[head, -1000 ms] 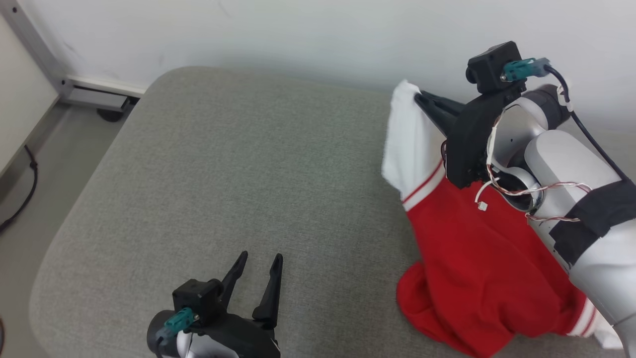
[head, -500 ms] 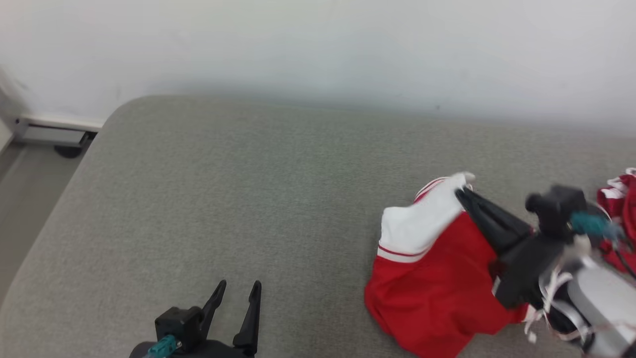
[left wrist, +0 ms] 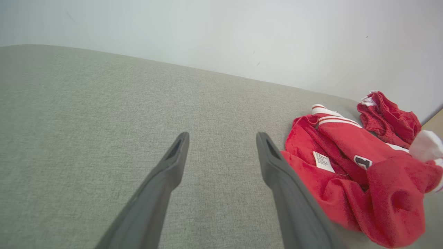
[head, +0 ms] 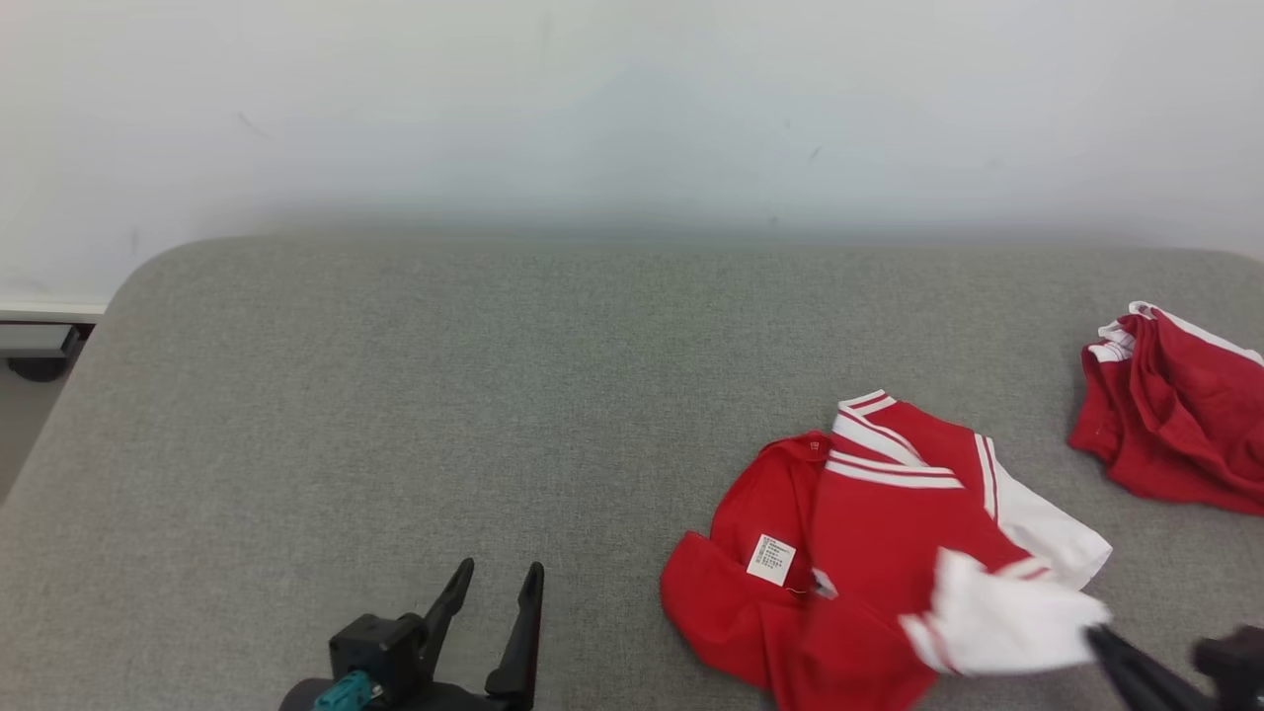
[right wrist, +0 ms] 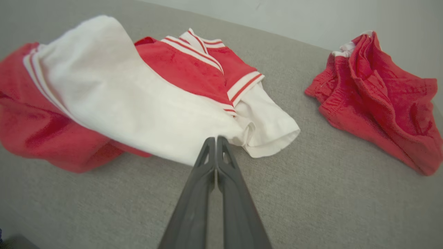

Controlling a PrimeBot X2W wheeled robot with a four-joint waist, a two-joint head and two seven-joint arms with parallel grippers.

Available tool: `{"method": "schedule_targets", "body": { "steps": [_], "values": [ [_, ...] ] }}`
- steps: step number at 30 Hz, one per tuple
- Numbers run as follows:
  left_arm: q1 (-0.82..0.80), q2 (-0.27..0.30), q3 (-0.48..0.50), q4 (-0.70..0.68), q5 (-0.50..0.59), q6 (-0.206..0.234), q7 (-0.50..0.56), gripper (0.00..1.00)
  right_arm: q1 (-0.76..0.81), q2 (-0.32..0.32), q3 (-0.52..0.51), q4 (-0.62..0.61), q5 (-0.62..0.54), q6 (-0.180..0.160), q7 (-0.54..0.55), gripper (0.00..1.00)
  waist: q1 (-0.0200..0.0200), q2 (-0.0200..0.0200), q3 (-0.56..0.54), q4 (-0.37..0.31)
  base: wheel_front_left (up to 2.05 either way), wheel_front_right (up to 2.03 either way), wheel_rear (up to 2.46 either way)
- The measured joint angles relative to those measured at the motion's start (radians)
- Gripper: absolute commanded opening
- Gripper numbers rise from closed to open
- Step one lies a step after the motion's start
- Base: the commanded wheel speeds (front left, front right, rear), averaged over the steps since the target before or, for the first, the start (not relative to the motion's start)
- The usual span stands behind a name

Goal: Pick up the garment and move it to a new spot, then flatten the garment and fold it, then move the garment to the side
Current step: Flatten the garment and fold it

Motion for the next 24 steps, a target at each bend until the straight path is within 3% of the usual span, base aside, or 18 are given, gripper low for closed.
{"method": "schedule_targets", "body": {
  "steps": [5, 15, 16, 17, 18, 24],
  "values": [
    [-0.004, -0.006, -0.016, -0.002, 0.007, -0.002, 0.017, 1.00, 0.085, -0.055, -0.048, 0.092, 0.013, -0.026, -0.013, 0.00, 0.0001, 0.0000, 0.012, -0.005, 0.00, 0.00, 0.00],
    [-0.008, -0.010, -0.040, -0.005, 0.010, -0.011, 0.034, 1.00, 0.040, 0.006, -0.078, 0.160, 0.041, -0.035, 0.012, 0.00, 0.0002, 0.0000, 0.037, 0.003, 0.00, 0.00, 0.00],
    [-0.009, -0.010, -0.040, -0.005, 0.010, -0.011, 0.034, 1.00, 0.038, 0.010, -0.081, 0.165, 0.043, -0.035, 0.016, 0.32, 0.0002, 0.0000, 0.039, 0.004, 0.00, 0.00, 0.00],
    [-0.009, -0.010, -0.038, -0.006, 0.010, -0.011, 0.034, 1.00, 0.038, 0.014, -0.082, 0.166, 0.042, -0.036, 0.020, 0.94, 0.0002, 0.0000, 0.042, 0.004, 0.00, 0.00, 0.00],
    [-0.009, -0.010, -0.037, -0.006, 0.010, -0.011, 0.034, 1.00, 0.038, 0.018, -0.084, 0.165, 0.042, -0.040, 0.025, 1.00, 0.0002, 0.0000, 0.044, 0.004, 0.00, 0.00, 0.00],
    [-0.008, -0.002, -0.021, -0.006, 0.009, -0.010, 0.034, 1.00, 0.035, -0.005, -0.140, 0.160, 0.040, -0.042, 0.023, 1.00, 0.0002, 0.0000, 0.051, -0.015, 0.00, 0.00, 0.00]
  ]
}}
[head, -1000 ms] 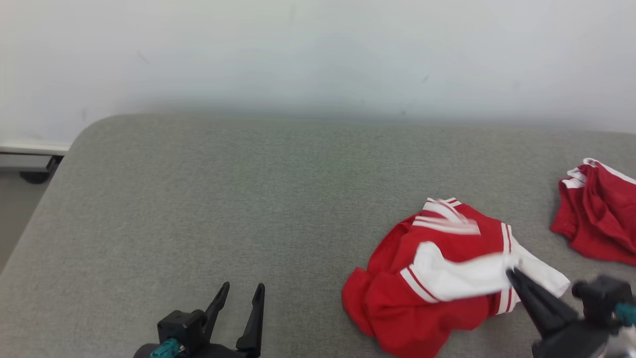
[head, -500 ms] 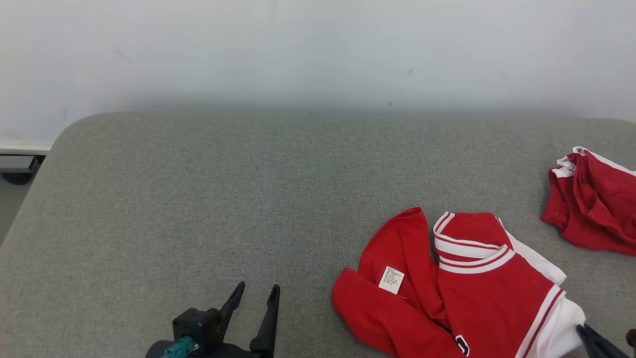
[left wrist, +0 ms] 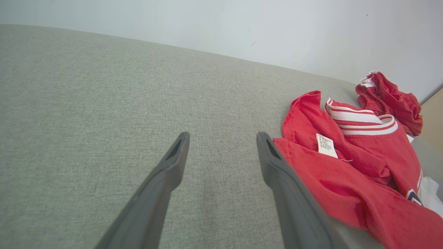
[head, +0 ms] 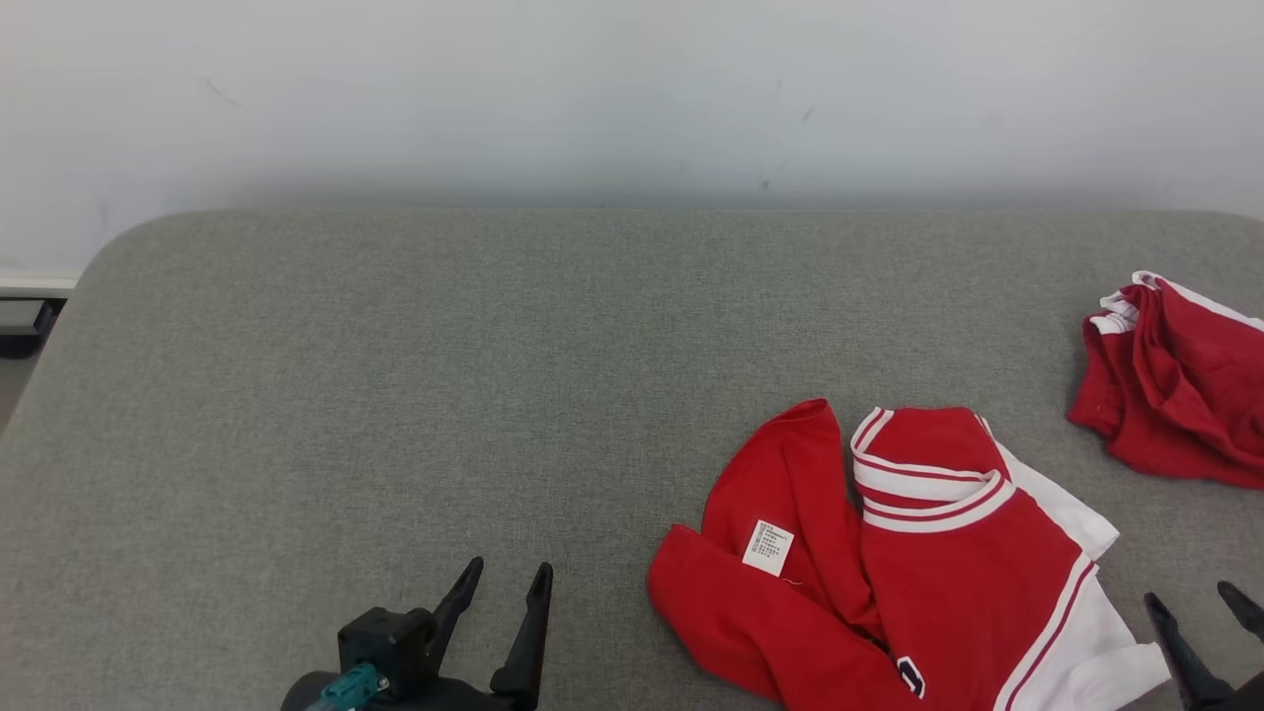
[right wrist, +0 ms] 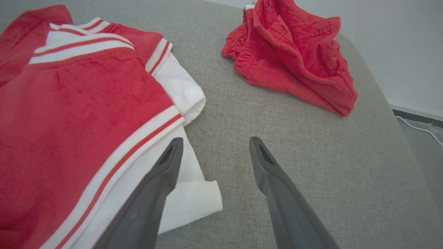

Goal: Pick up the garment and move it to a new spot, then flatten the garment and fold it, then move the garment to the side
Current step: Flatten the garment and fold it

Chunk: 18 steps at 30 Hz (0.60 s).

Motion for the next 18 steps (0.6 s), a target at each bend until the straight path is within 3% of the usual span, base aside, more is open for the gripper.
{"method": "schedule_targets", "body": {
  "steps": [4, 8, 18],
  "values": [
    [0.000, 0.012, 0.013, -0.005, -0.001, 0.001, 0.000, 1.00, 0.001, 0.004, -0.046, -0.056, 0.000, -0.001, -0.014, 1.00, 0.0000, 0.0000, 0.003, -0.020, 0.00, 0.00, 0.00],
    [-0.019, 0.015, 0.004, -0.010, 0.000, -0.001, 0.001, 1.00, 0.002, 0.034, -0.049, -0.066, -0.010, -0.001, 0.040, 1.00, 0.0000, 0.0000, 0.012, -0.048, 0.00, 0.00, 0.00],
    [-0.163, 0.004, -0.084, 0.039, 0.020, -0.102, 0.095, 1.00, -0.035, 0.069, -0.012, -0.041, -0.041, -0.001, 0.180, 1.00, 0.0000, 0.0001, 0.056, -0.056, 0.00, 0.00, 0.00]
  ]
}}
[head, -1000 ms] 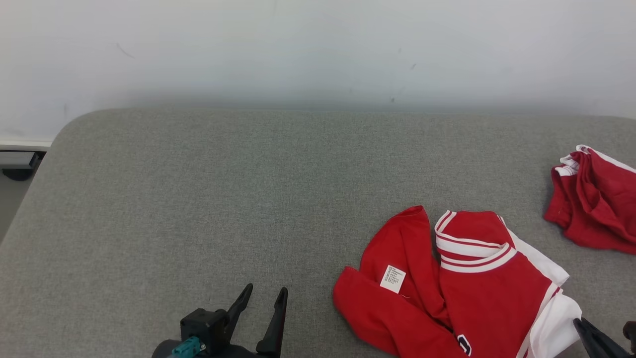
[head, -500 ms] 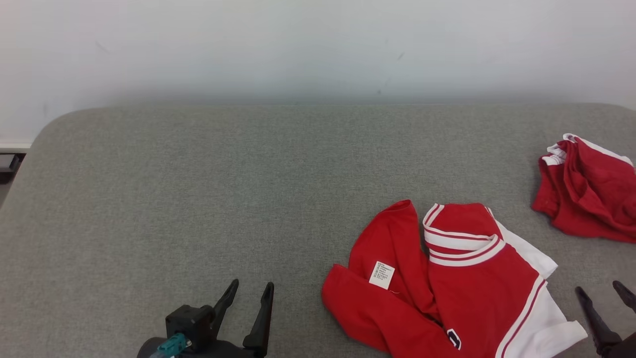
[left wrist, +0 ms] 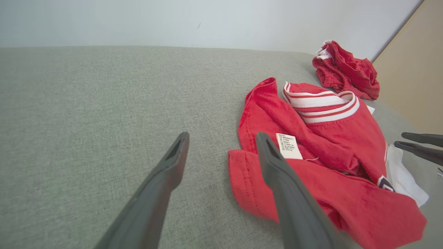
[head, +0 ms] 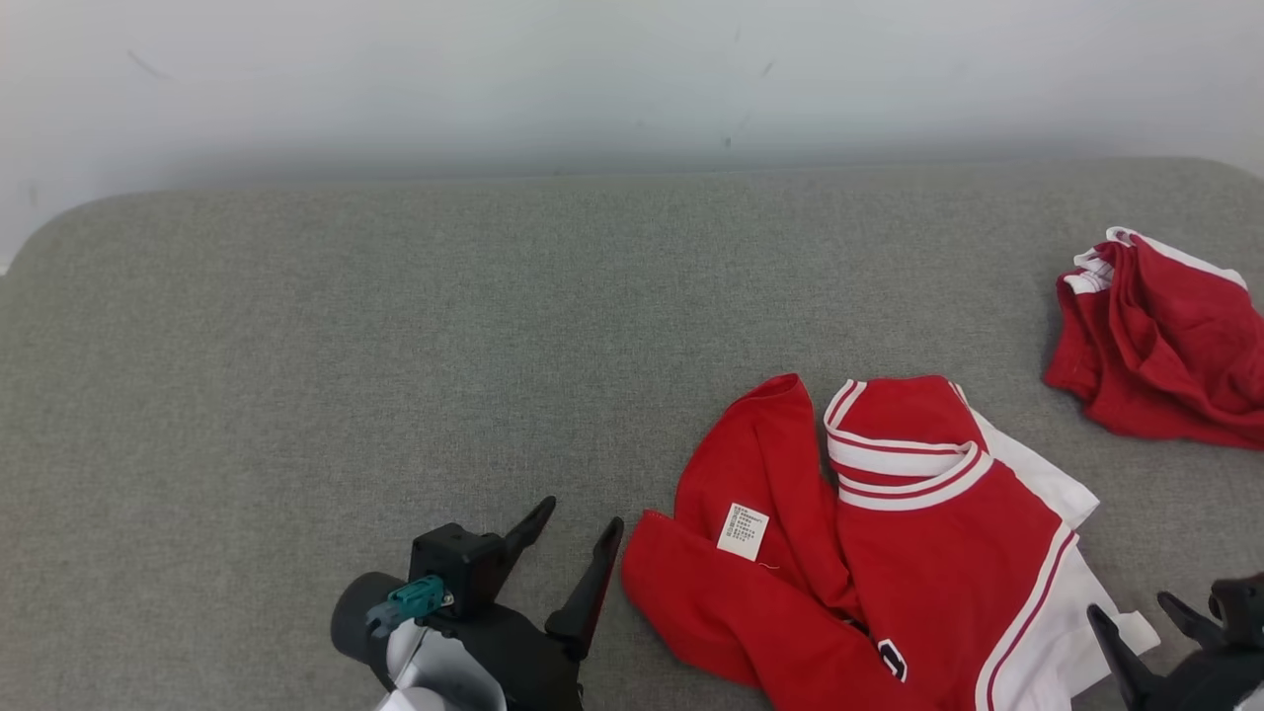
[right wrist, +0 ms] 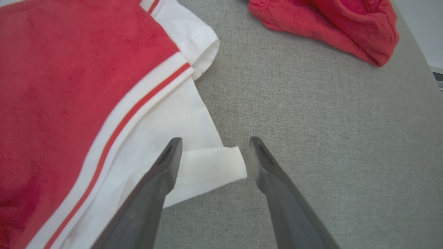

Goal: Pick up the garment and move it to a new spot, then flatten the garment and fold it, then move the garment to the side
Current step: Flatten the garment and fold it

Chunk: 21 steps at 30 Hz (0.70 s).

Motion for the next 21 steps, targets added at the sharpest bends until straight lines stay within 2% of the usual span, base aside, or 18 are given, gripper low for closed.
{"method": "schedule_targets", "body": {
  "steps": [7, 21],
  "values": [
    [-0.026, -0.021, -0.035, 0.086, -0.033, -0.055, 0.073, 1.00, -0.027, 0.028, 0.003, 0.025, -0.032, 0.000, 0.080, 1.00, 0.0000, 0.0000, 0.015, -0.003, 0.00, 0.00, 0.00],
    [-0.145, -0.046, -0.071, 0.194, -0.041, -0.083, 0.143, 1.00, -0.071, 0.070, 0.012, 0.051, -0.071, 0.000, 0.179, 1.00, -0.0001, 0.0000, 0.026, -0.026, 0.00, 0.00, 0.00]
  ]
}}
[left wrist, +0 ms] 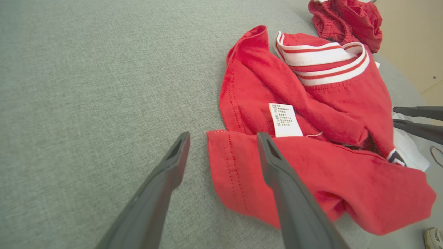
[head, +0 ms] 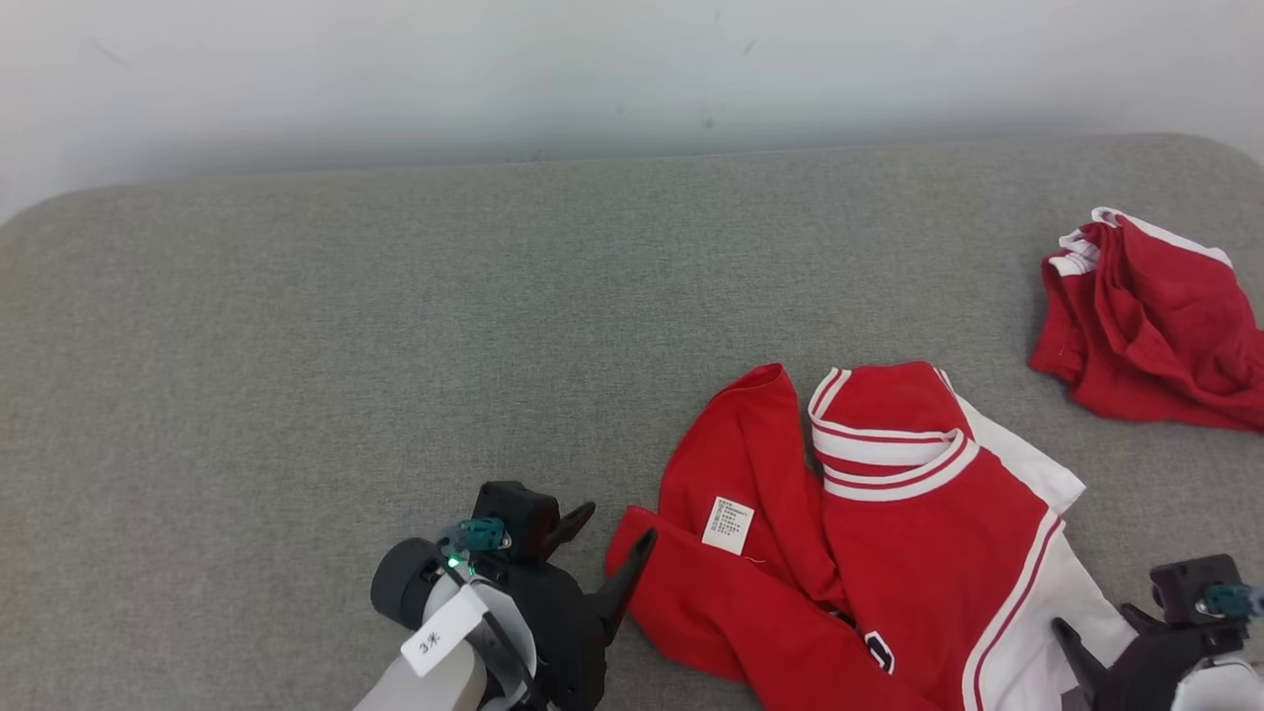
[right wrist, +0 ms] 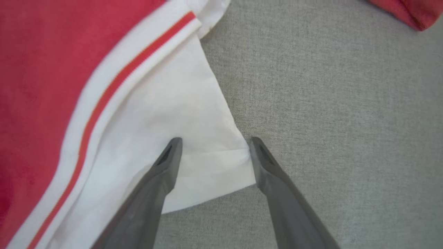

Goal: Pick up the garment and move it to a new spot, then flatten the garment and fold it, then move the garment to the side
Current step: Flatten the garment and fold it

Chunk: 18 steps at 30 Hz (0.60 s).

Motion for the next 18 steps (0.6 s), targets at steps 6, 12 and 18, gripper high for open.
{"method": "schedule_targets", "body": {
  "steps": [6, 12, 18],
  "values": [
    [-0.019, -0.003, -0.009, 0.057, -0.023, -0.001, 0.016, 1.00, -0.019, 0.013, 0.010, 0.004, -0.024, 0.000, 0.030, 1.00, 0.0000, 0.0000, 0.001, -0.022, 0.00, 0.00, 0.00],
    [-0.043, -0.006, -0.022, 0.100, -0.030, -0.009, 0.025, 1.00, -0.036, 0.029, 0.015, 0.010, -0.037, 0.000, 0.057, 1.00, 0.0000, 0.0000, 0.005, -0.049, 0.00, 0.00, 0.00],
    [-0.071, -0.008, -0.023, 0.161, -0.044, -0.010, 0.025, 1.00, -0.049, 0.048, 0.015, 0.020, -0.059, 0.000, 0.079, 1.00, 0.0000, 0.0000, 0.016, -0.067, 0.00, 0.00, 0.00]
  ]
}}
